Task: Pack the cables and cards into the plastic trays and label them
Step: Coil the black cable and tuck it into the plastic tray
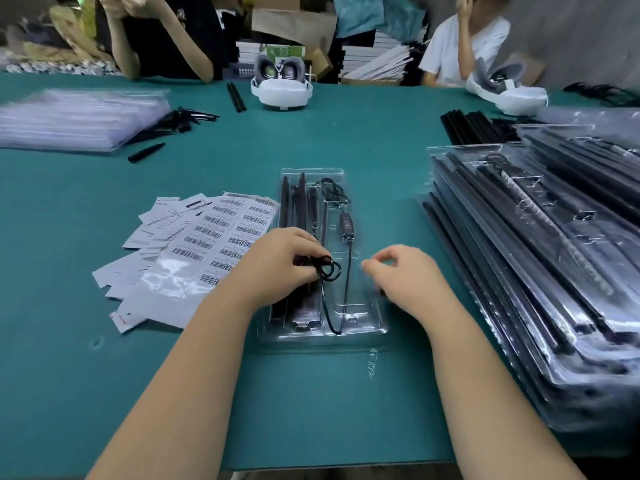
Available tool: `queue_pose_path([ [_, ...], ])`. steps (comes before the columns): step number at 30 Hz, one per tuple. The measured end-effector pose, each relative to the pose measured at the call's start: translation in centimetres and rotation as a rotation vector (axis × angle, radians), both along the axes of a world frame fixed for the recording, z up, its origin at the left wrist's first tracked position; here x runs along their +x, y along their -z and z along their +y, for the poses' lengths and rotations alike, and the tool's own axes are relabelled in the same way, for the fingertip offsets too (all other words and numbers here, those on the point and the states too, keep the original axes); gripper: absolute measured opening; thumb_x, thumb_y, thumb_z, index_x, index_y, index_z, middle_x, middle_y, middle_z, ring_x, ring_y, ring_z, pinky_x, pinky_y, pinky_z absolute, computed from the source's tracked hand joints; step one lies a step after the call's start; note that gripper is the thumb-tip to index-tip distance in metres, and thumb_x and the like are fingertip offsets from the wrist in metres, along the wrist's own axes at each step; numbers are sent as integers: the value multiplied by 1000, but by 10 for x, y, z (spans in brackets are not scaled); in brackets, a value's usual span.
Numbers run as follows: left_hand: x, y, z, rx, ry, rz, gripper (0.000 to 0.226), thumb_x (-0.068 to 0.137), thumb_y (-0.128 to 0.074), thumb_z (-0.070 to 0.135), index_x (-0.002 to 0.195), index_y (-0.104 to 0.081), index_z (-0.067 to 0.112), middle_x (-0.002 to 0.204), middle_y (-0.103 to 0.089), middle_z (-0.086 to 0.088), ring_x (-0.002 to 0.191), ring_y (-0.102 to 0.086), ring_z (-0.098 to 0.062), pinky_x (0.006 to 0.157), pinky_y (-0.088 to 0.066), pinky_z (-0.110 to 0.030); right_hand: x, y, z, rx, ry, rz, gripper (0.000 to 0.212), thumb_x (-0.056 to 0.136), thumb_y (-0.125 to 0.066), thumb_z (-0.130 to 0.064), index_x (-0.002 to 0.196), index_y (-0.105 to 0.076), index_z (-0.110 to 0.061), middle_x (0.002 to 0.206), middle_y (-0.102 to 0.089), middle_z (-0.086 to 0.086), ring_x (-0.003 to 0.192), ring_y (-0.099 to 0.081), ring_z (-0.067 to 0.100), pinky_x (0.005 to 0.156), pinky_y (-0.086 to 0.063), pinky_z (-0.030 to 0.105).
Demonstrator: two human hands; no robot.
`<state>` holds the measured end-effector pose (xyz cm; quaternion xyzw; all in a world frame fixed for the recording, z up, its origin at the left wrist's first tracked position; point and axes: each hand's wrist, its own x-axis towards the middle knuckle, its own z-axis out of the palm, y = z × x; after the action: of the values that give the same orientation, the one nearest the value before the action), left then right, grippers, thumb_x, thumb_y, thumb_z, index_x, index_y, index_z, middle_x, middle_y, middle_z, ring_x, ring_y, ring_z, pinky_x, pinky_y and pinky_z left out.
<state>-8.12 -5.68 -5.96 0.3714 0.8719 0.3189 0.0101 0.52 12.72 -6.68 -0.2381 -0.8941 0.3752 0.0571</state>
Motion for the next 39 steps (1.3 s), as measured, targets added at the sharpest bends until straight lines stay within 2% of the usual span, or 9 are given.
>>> queue_pose_path([
  [6,-3,5,12,60,-179,159,41,85,-56,4,120,-66,23,131,-58,2,119,-50,-16,90,-29,-14,-10,6,-10,-6,-31,101,38,92,-56,-37,126,-53,-22,79,-58,-11,78,-51,2,67,-36,24],
  [10,-9,2,6,209,-321,311,42,84,-68,13,125,-62,19,107,-65,-1,111,-44,-17,88,-27,-15,-9,5,-14,-139,-77,204,19,90,-59,-32,107,-64,-32,93,-62,-9,81,-57,3,73,-45,22],
  [13,-4,-3,7,284,-389,348,28,80,-72,25,107,-69,17,89,-69,-1,96,-53,-21,81,-38,-26,-5,-1,-22,-168,-180,336,19,88,-59,-48,69,-63,-49,93,-52,-11,91,-50,-1,79,-37,13],
  [17,8,-7,11,212,-360,310,34,82,-58,36,57,-57,13,53,-52,0,61,-50,-24,56,-36,-33,2,-8,-27,-120,-347,402,29,69,-62,-70,87,-64,-47,115,-46,-16,118,-33,0,91,-21,-2],
  [21,16,-6,14,163,-280,274,13,76,-72,23,79,-59,26,71,-47,16,74,-41,-8,61,-25,-23,4,-6,-35,-79,-360,415,24,67,-66,-59,82,-66,-40,91,-58,-15,88,-49,-2,77,-35,9],
  [23,17,-7,14,237,-237,254,40,71,-73,15,108,-60,21,80,-48,19,76,-39,1,63,-27,-17,4,-4,-35,-199,-267,446,10,78,-69,-36,69,-66,-32,76,-60,-12,70,-49,2,67,-39,17],
  [27,11,-7,4,147,-273,306,21,75,-71,28,95,-66,26,72,-57,14,70,-49,-8,57,-33,-22,1,-8,-28,-508,-37,510,28,81,-58,0,67,-67,-23,62,-59,-10,50,-44,2,49,-36,12],
  [33,7,-12,-2,363,-351,-59,38,78,-68,39,50,-48,22,43,-40,11,45,-38,-4,45,-29,-14,0,-11,-13,-860,142,487,35,76,-52,4,69,-74,-22,61,-61,-3,39,-39,5,37,-29,14],
  [39,16,-24,17,977,-212,-872,37,90,-53,36,56,-49,22,54,-49,4,42,-39,-12,41,-32,-21,0,-10,-14,-1000,-77,444,40,80,-47,-44,94,-63,-10,70,-68,4,44,-52,14,40,-35,20],
])
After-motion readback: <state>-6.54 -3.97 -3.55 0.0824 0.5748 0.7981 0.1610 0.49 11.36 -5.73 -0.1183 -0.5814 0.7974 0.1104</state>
